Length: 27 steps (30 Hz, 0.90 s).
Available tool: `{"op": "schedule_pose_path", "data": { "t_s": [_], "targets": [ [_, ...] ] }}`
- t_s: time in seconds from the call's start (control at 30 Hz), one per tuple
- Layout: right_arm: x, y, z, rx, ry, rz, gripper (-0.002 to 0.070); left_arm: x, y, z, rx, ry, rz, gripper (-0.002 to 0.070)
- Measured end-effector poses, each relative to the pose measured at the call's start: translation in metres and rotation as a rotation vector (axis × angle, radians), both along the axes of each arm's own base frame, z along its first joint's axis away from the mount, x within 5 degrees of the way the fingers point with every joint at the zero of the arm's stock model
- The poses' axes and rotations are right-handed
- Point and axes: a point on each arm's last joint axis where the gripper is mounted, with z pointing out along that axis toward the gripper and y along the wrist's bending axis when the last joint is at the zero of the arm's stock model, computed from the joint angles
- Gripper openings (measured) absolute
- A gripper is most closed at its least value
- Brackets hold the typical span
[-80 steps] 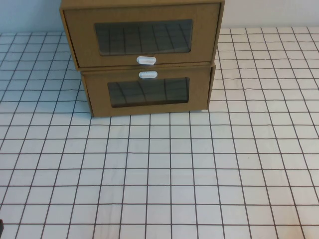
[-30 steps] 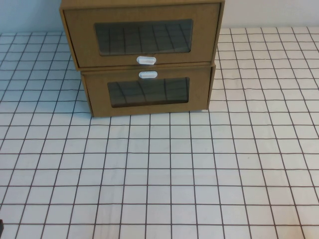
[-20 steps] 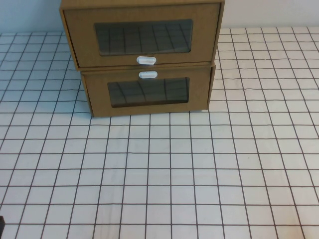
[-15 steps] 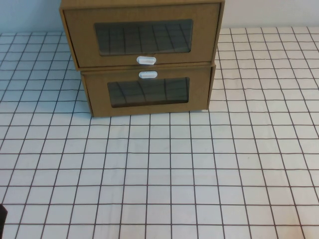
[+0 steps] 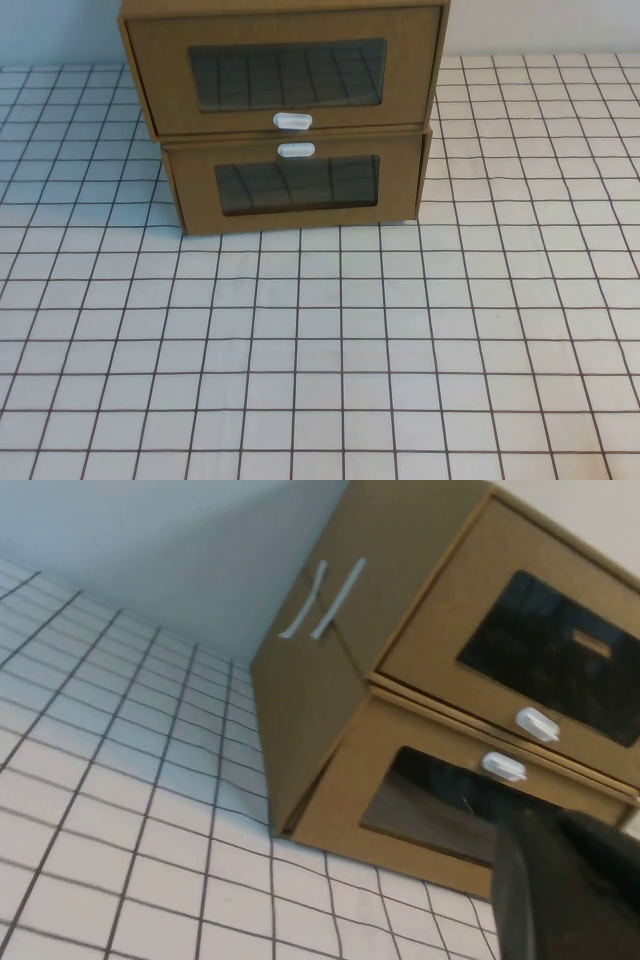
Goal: Open the shoe box
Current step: 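Pull the top drawer of the cardboard box fully open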
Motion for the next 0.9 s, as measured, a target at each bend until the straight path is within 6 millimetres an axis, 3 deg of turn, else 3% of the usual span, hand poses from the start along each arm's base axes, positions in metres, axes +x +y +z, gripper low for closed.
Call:
{"op": "schedule_pose_path", "data": {
  "t_s": [0.1,0.2,0.47,0.63,0.9],
  "targets": [
    [0.0,0.0,0.0,0.0,0.0,0.0,-0.0013,0.001,-0.006,0.035,0.11,0.027,-0.063,-0.0002],
    [0.0,0.0,0.0,0.0,0.0,0.0,-0.0013,0.016,-0.01,0.073,0.216,0.077,-0.103,-0.0002],
    [0.0,0.0,0.0,0.0,0.0,0.0,-0.0013,0.105,-0.025,0.153,0.448,0.21,-0.25,-0.0002],
    [0.0,0.0,0.0,0.002,0.0,0.0,-0.0013,0.158,-0.037,0.168,0.476,0.245,-0.358,-0.0002],
    [0.0,0.0,0.0,0.002,0.0,0.0,-0.0013,0.198,-0.048,0.173,0.464,0.183,-0.437,-0.0002]
  ]
}}
